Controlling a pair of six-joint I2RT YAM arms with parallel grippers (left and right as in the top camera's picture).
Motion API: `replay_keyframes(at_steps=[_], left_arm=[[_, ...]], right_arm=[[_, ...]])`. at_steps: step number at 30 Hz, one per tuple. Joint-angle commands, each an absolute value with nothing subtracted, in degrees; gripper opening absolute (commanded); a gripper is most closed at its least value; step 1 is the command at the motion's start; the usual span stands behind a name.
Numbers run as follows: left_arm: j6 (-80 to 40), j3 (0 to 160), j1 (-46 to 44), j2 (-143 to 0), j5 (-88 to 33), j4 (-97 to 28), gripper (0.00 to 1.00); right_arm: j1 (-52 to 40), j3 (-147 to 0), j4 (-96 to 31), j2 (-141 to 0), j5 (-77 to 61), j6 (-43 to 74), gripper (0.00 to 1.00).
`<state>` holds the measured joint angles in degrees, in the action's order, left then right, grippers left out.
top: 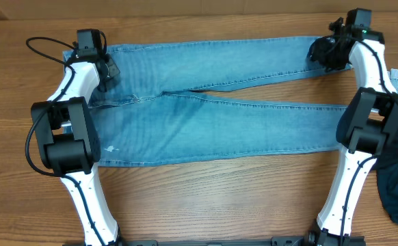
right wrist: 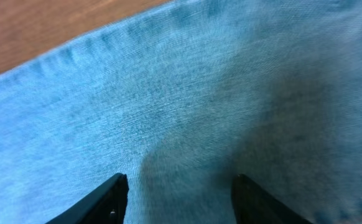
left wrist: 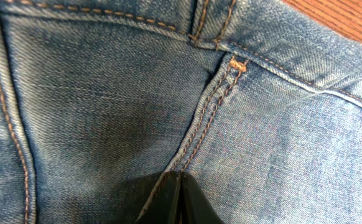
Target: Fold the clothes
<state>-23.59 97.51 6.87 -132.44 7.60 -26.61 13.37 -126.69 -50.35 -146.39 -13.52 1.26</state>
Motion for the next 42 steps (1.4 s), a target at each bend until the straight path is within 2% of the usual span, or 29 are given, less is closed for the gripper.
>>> replay_keyframes(at_steps=[1,2,5,7,9,12,14,16,20,22,23,26,29,30,37,42], left_arm=[[-21.6,93.7,9.4,-138.2,14.0,-31.5,0.06],[-21.6,93.7,9.5,-138.2,15.6,-31.7,0.06],[-21.6,93.7,9.5,-138.2,20.8,-32.8,0.07],[-21.7,93.7,9.7,-138.2,21.4,-33.4,0.07],[-21.7,93.7,9.9,-138.2,21.5,-33.4,0.07],[-21.9,93.7,10.5,-138.2,21.7,-32.5,0.15],[-21.8,93.7,11.7,-138.2,20.9,-32.2,0.35],[-18.0,95.4,12.6,-137.8,20.2,-33.7,0.43],[-14.8,105.5,11.9,-131.7,19.5,-44.4,0.43],[-15.0,107.6,11.6,-126.1,15.4,-49.5,0.45],[-16.1,107.8,11.6,-122.6,11.8,-53.8,0.52],[-16.8,107.8,11.6,-115.9,6.1,-63.8,0.51],[-21.9,107.8,12.0,-114.3,13.3,-75.0,0.53],[-23.1,107.7,12.5,-114.5,15.9,-76.2,0.57],[-10.0,107.6,19.7,-123.1,11.7,-58.0,0.55],[-0.1,107.6,19.7,-132.6,7.7,-48.1,0.58]], right_arm=[[12.8,-120.6,-44.3,-145.3,-12.6,1.7,0.57],[12.8,-118.9,-41.2,-145.3,-11.4,1.7,0.59],[12.8,-115.3,-29.3,-145.6,-8.1,1.7,0.83],[12.8,-115.3,-24.3,-145.8,-8.2,1.7,0.92],[12.5,-115.3,-19.3,-145.9,-8.2,1.7,0.97],[12.4,-115.3,-15.5,-145.9,-8.2,1.7,1.00],[12.9,-116.9,-17.7,-145.4,-8.2,1.7,1.00],[13.7,-119.5,-23.2,-143.0,-8.2,1.7,1.00],[16.1,-121.0,-40.5,-128.7,-8.1,1.7,1.00],[18.0,-121.0,-50.4,-122.0,-8.2,4.1,1.00],[19.6,-121.0,-57.3,-118.8,-8.2,7.7,1.00],[22.4,-121.0,-73.3,-115.7,-8.1,8.4,1.00],[23.6,-118.5,-77.8,-115.9,-8.2,8.6,1.00],[23.6,-117.3,-77.0,-115.9,-8.2,8.6,1.00],[21.0,-114.7,-76.5,-115.9,-8.2,8.6,1.00],[20.7,-114.7,-77.0,-115.9,-8.2,8.6,1.00]])
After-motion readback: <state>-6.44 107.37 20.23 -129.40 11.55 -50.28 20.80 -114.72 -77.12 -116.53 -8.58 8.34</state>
